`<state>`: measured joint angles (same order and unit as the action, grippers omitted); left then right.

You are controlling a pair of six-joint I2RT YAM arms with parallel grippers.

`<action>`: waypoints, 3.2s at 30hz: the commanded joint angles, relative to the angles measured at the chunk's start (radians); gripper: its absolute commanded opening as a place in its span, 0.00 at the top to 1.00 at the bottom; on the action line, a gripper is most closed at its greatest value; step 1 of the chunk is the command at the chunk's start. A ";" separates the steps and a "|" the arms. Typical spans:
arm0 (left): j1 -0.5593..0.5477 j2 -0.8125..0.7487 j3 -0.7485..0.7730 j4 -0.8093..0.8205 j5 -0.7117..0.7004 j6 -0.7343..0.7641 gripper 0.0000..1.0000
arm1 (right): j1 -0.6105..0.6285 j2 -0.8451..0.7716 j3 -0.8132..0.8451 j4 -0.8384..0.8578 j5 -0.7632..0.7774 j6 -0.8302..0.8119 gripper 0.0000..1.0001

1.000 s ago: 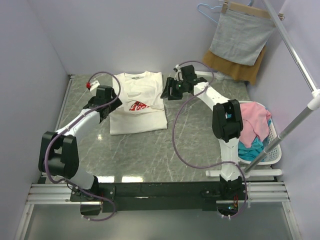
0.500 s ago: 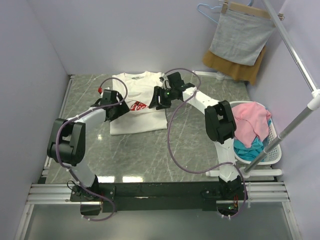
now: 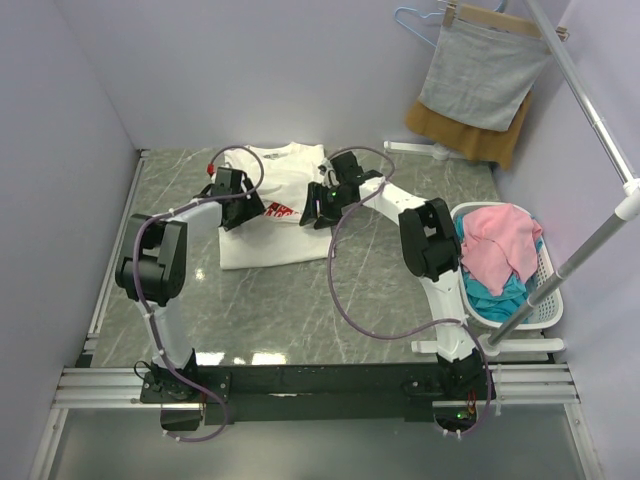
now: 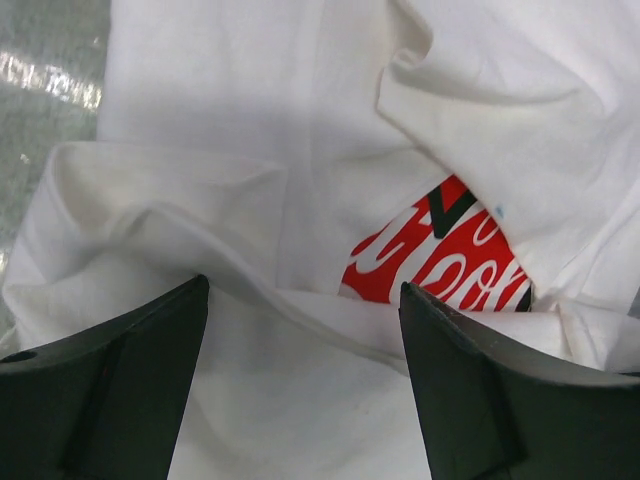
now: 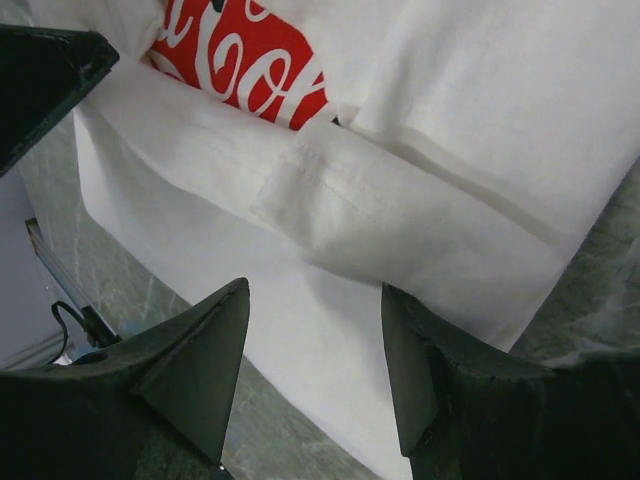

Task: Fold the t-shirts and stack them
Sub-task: Fold the folded rectangular tshirt in 1/3 of the way, then grab one side of the 2/3 rectangular tshirt with both arms

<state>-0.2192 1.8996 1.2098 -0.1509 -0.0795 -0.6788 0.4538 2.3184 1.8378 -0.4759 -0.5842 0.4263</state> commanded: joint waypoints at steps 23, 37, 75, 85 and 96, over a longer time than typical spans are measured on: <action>0.026 0.003 0.145 0.123 -0.146 0.078 0.16 | -0.127 0.155 0.344 0.048 0.119 0.005 0.35; 0.043 -0.355 -0.255 -0.004 -0.227 -0.005 0.01 | -0.168 -0.261 -0.306 0.146 0.070 -0.026 0.33; 0.287 -0.313 -0.613 0.429 0.458 0.045 0.45 | 0.016 -0.214 -0.485 0.227 0.067 0.077 0.33; 0.285 -0.393 -0.645 0.332 0.440 0.038 0.69 | 0.014 -0.174 -0.471 0.249 0.030 0.088 0.48; 0.271 -0.464 -0.661 0.249 0.422 0.016 0.99 | 0.009 -0.278 -0.550 0.183 0.090 0.014 1.00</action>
<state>0.0673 1.5101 0.5602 0.1646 0.3431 -0.6518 0.4587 2.1216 1.3624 -0.2047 -0.6014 0.5140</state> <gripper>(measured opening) 0.030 0.037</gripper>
